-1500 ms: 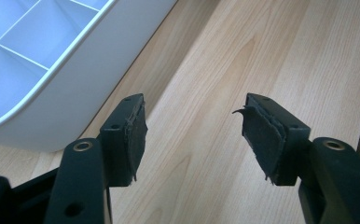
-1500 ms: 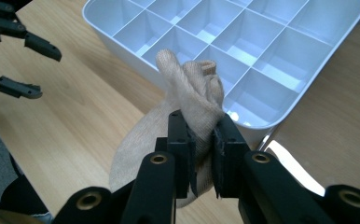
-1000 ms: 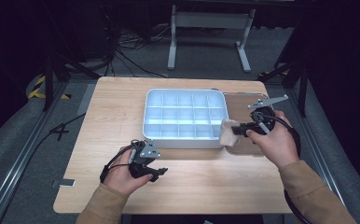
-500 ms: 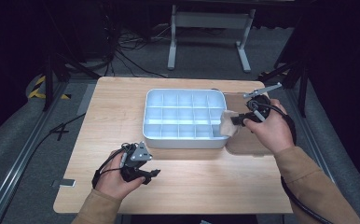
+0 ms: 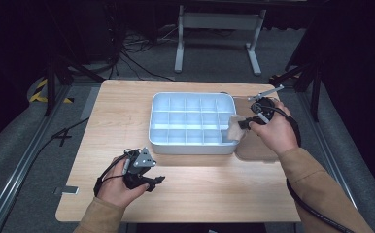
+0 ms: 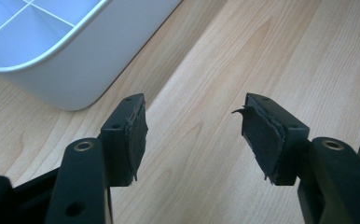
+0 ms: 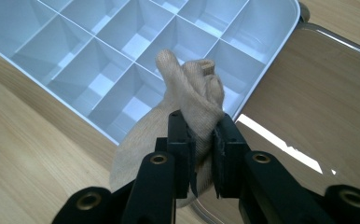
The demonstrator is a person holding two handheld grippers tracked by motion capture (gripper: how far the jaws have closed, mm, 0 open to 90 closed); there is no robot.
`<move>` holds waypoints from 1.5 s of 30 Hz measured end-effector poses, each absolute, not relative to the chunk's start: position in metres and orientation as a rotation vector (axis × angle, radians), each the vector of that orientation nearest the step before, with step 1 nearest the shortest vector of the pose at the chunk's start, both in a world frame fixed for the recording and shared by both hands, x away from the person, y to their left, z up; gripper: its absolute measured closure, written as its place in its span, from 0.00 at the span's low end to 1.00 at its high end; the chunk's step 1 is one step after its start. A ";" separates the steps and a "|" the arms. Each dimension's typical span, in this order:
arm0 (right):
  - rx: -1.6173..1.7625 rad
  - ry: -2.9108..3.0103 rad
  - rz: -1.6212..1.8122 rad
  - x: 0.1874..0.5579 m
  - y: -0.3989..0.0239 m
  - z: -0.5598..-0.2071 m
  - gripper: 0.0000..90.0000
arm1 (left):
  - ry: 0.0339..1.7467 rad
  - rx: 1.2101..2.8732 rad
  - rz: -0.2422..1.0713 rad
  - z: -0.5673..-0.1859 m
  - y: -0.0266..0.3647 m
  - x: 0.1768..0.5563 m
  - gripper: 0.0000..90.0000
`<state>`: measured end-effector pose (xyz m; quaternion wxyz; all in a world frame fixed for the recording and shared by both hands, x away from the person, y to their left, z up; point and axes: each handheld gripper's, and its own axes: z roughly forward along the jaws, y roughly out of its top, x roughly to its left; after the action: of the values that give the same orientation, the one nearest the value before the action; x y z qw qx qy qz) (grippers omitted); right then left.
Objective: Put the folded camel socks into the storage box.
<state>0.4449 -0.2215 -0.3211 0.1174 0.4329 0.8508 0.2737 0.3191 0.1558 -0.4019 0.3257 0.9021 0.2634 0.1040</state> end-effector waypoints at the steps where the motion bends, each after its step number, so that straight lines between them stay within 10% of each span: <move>1: 1.265 2.490 0.786 0.446 -0.220 -0.323 0.88 | 0.690 2.364 0.273 -0.402 0.156 0.319 0.45; 45: 1.216 2.682 0.433 0.481 -0.179 -0.412 0.86 | 0.726 2.358 0.273 -0.405 0.168 0.316 0.45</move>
<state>0.4812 -0.1792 -0.4119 0.0823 0.4071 0.8981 0.1449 0.3157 0.1683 -0.4055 0.3237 0.8988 0.2767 0.1042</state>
